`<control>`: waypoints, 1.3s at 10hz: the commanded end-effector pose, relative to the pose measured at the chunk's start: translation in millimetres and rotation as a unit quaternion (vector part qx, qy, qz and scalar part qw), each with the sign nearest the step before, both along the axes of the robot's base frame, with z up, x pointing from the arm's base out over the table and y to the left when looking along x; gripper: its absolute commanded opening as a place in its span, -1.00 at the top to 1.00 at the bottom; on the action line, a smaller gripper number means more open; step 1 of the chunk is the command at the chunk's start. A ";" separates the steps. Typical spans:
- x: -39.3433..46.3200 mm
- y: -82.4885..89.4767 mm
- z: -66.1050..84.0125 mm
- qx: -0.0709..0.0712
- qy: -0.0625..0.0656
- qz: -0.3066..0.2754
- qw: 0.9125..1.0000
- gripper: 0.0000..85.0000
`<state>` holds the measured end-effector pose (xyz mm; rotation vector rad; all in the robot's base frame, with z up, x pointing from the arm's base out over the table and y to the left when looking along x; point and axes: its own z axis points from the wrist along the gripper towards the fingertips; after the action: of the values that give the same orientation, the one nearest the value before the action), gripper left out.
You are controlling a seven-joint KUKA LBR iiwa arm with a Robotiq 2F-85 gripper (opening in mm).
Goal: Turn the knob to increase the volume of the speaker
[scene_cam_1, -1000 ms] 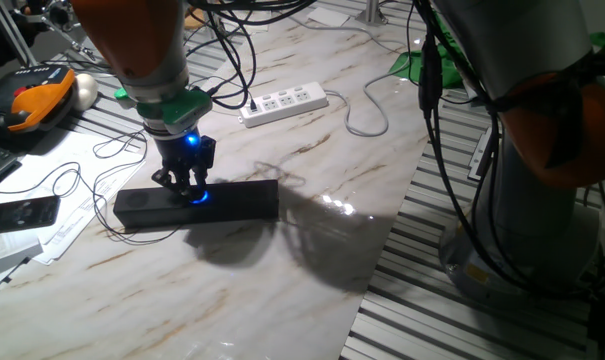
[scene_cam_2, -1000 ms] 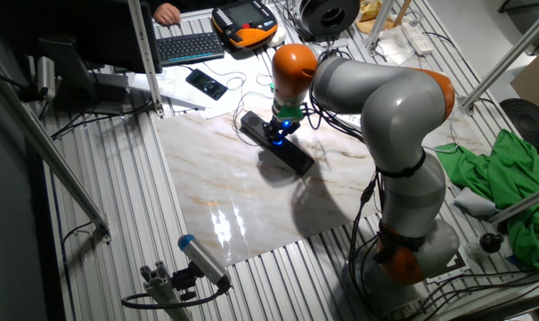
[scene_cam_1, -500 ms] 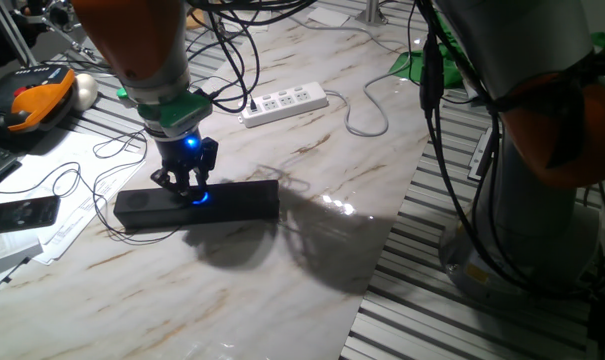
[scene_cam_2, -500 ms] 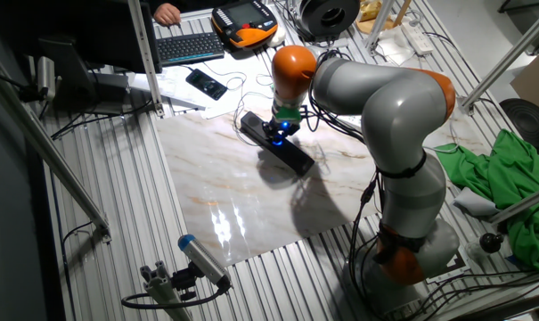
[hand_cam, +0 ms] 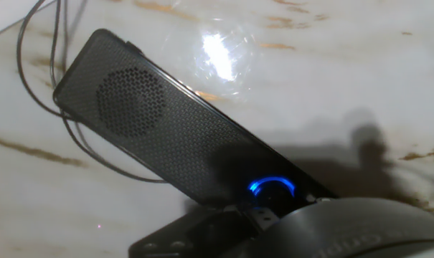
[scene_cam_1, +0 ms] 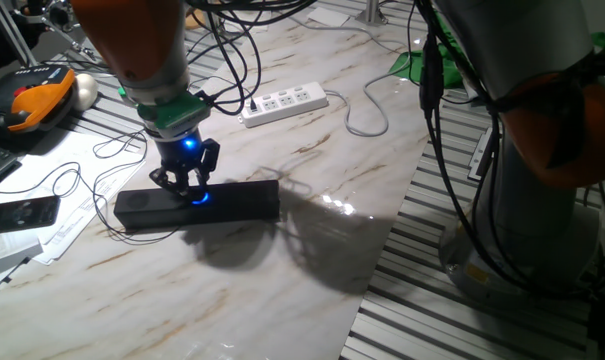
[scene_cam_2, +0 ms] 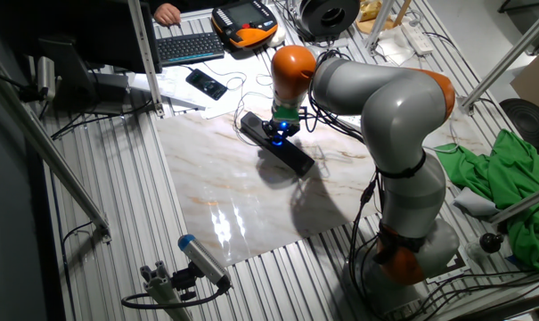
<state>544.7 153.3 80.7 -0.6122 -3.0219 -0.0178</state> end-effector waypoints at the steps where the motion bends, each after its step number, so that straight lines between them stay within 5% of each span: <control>1: 0.0 0.0 0.2 0.000 -0.001 -0.007 1.000 0.60; 11: -0.2 1.7 2.4 -0.001 0.002 -0.046 0.999 0.60; 12: -0.2 2.0 2.7 -0.007 0.002 -0.044 0.999 0.20; 13: 0.3 2.2 3.1 -0.010 0.002 -0.041 0.999 0.20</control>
<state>545.2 155.4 84.0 -0.7351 -2.9949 0.0114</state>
